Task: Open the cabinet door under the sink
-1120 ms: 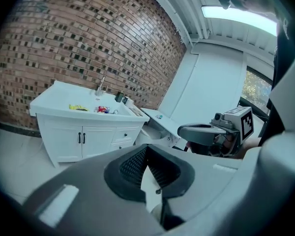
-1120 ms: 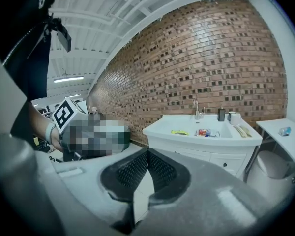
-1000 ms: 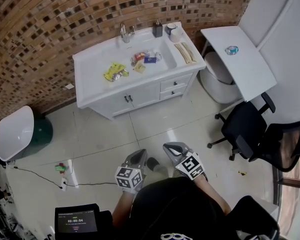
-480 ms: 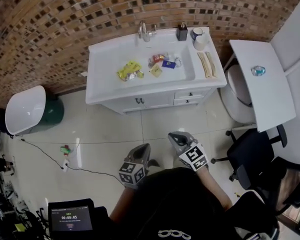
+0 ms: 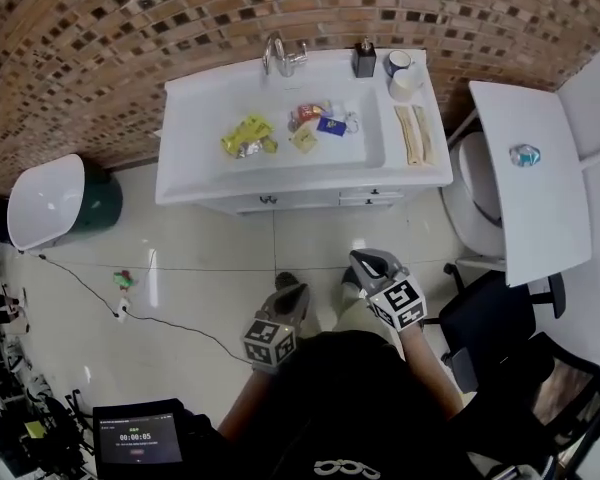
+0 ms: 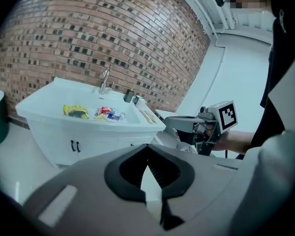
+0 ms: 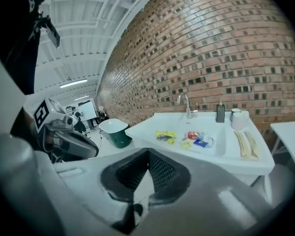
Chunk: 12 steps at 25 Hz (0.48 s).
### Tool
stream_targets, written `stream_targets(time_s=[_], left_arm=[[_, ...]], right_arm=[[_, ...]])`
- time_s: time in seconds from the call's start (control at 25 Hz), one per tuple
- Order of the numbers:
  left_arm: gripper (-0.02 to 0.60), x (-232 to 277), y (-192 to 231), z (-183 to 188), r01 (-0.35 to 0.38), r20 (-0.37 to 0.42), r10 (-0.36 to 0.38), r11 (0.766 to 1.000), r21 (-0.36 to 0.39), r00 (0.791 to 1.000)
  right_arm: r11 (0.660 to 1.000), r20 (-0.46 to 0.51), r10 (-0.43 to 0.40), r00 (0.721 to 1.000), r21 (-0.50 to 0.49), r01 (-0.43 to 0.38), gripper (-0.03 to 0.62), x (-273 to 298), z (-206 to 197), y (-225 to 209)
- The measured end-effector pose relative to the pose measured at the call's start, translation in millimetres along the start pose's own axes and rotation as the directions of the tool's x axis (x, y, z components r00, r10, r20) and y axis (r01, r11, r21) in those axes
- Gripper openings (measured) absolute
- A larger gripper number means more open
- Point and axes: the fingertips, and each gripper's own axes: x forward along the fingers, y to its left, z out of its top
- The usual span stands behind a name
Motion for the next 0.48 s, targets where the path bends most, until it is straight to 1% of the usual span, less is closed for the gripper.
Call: stream_targets(time_s=[0.08, 0.2, 0.32, 0.48], left_arm=[[0.015, 10, -2, 4, 0.023, -0.009, -0.023, 1.000, -0.001, 1.000], [0.015, 18, 1, 16, 0.052, -0.009, -0.051, 0.999, 0.011, 0.999], [0.015, 20, 16, 26, 0.054, -0.002, -0.053, 0.998, 0.017, 0.999], [0.015, 14, 45, 22, 0.058, -0.004, -0.058, 0.998, -0.016, 0.998]], right_arm=[[1.000, -0.026, -0.008, 1.000, 0.015, 0.008, -0.009, 1, -8, -5], [1.000, -0.039, -0.002, 0.999, 0.008, 0.002, -0.009, 6, -5, -3], [1.000, -0.041, 0.015, 0.999, -0.013, -0.015, -0.009, 20, 6, 2], [0.999, -0.064, 0.005, 0.998, -0.032, -0.007, -0.009, 42, 9, 10]])
